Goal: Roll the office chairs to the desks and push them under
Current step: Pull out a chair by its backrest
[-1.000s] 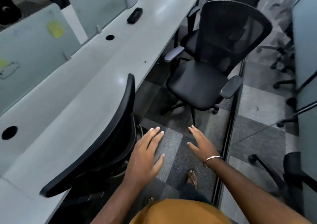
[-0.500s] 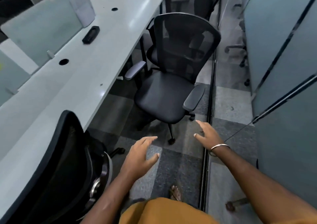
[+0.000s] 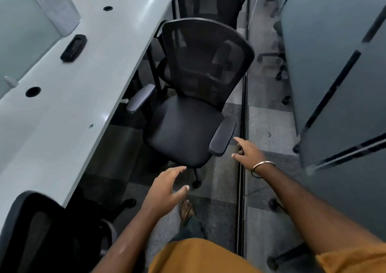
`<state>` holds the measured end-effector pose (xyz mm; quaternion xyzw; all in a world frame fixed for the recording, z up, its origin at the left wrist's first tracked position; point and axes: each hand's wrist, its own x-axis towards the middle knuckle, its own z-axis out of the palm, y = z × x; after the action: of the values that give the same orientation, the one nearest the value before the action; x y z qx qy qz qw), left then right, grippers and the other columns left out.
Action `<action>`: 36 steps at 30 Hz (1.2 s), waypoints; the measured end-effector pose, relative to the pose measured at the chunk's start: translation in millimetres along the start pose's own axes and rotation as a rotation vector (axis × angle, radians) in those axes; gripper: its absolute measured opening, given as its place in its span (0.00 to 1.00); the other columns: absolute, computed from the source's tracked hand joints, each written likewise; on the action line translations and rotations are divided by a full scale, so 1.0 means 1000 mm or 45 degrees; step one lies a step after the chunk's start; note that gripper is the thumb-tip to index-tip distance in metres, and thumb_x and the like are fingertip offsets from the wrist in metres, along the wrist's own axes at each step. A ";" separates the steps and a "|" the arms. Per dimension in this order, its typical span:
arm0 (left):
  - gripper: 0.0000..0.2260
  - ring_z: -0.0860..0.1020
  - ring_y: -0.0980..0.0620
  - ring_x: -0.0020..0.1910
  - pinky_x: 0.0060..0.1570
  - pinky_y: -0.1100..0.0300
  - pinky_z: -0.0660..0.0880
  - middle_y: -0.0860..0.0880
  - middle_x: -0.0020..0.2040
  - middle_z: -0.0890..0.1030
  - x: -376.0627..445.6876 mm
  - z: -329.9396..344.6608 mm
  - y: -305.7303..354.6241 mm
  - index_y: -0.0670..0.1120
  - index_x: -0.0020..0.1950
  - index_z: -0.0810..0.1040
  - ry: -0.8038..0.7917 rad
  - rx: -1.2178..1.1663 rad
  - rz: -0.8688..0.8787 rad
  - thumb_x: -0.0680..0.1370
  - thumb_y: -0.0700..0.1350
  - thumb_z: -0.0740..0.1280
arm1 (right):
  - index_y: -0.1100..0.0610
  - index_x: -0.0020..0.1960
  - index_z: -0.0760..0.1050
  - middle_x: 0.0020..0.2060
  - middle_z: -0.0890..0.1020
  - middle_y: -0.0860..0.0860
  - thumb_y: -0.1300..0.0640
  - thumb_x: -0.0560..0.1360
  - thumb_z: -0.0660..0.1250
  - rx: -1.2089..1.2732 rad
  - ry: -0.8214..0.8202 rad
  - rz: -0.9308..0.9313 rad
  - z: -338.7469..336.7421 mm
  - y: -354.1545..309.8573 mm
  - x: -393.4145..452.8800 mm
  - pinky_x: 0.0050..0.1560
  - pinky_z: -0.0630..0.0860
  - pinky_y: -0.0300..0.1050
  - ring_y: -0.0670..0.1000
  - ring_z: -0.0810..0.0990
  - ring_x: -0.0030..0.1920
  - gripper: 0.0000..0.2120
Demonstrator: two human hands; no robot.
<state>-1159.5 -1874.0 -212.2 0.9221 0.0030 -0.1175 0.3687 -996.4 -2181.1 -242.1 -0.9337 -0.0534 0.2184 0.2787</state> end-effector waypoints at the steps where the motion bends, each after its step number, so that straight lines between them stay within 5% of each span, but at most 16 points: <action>1: 0.28 0.72 0.58 0.70 0.68 0.64 0.66 0.56 0.72 0.75 0.013 -0.003 0.000 0.52 0.77 0.72 -0.002 0.000 0.009 0.78 0.58 0.68 | 0.56 0.80 0.64 0.63 0.77 0.59 0.56 0.78 0.73 0.001 -0.020 0.028 -0.006 -0.002 0.009 0.61 0.73 0.46 0.58 0.80 0.59 0.34; 8: 0.26 0.73 0.59 0.69 0.68 0.63 0.69 0.59 0.69 0.77 0.098 -0.027 -0.002 0.52 0.75 0.74 0.039 -0.062 0.066 0.78 0.56 0.70 | 0.53 0.71 0.76 0.50 0.80 0.48 0.50 0.79 0.72 -0.118 -0.182 0.070 -0.066 -0.017 0.086 0.53 0.70 0.41 0.50 0.79 0.53 0.22; 15: 0.25 0.73 0.60 0.68 0.68 0.61 0.70 0.59 0.67 0.78 0.143 -0.049 0.004 0.54 0.75 0.74 0.093 -0.050 0.063 0.78 0.57 0.69 | 0.55 0.73 0.75 0.60 0.81 0.52 0.50 0.80 0.71 -0.394 -0.389 0.067 -0.114 -0.035 0.147 0.55 0.68 0.38 0.52 0.79 0.61 0.23; 21: 0.26 0.74 0.60 0.68 0.68 0.60 0.71 0.60 0.66 0.79 0.170 -0.050 0.008 0.54 0.74 0.75 0.101 -0.057 -0.004 0.76 0.59 0.67 | 0.62 0.68 0.76 0.62 0.81 0.63 0.44 0.78 0.71 -0.320 0.094 0.216 -0.168 -0.034 0.207 0.62 0.76 0.55 0.65 0.79 0.63 0.26; 26: 0.27 0.74 0.60 0.68 0.69 0.60 0.70 0.60 0.66 0.78 0.192 -0.037 0.028 0.54 0.75 0.74 0.094 -0.049 -0.071 0.77 0.61 0.66 | 0.65 0.70 0.70 0.62 0.80 0.64 0.42 0.78 0.71 -0.050 0.389 0.159 -0.215 -0.028 0.251 0.61 0.74 0.57 0.66 0.77 0.63 0.33; 32: 0.27 0.72 0.62 0.68 0.69 0.60 0.70 0.62 0.66 0.78 0.221 -0.016 0.056 0.57 0.75 0.72 0.075 -0.064 -0.145 0.77 0.62 0.65 | 0.62 0.63 0.76 0.59 0.82 0.61 0.43 0.80 0.70 0.126 0.413 0.028 -0.244 -0.033 0.307 0.51 0.69 0.49 0.63 0.79 0.61 0.23; 36: 0.27 0.73 0.63 0.67 0.68 0.60 0.70 0.63 0.65 0.78 0.241 -0.003 0.070 0.58 0.75 0.72 0.092 -0.093 -0.175 0.77 0.62 0.65 | 0.59 0.68 0.74 0.63 0.81 0.59 0.44 0.82 0.66 0.247 0.405 0.084 -0.246 -0.032 0.342 0.57 0.70 0.48 0.61 0.77 0.65 0.23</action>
<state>-918.2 -1942.2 -215.1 0.9093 0.0838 -0.1090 0.3928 -580.6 -2200.3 -169.9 -0.9265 0.0432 0.0811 0.3649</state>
